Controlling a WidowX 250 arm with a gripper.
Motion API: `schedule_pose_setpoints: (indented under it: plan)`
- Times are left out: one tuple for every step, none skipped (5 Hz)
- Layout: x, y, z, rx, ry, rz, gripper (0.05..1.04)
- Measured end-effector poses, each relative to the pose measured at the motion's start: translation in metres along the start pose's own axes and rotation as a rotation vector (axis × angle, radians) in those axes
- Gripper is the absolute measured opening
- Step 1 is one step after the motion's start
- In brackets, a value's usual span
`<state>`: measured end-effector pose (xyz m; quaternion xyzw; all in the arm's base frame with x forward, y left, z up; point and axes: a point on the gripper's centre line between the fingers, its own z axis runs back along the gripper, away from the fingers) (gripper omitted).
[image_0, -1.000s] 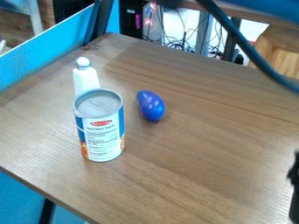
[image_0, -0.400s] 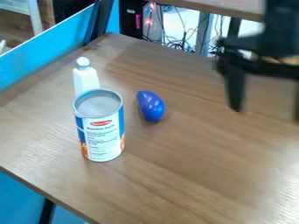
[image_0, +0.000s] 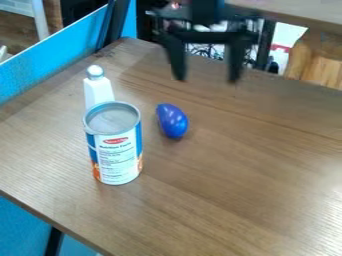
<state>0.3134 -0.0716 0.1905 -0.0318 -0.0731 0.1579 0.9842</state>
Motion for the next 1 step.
schedule_pose_setpoints:
  plan:
    - [0.025, 0.0331, -0.0123, 0.119, -0.012, 0.056, 1.001]
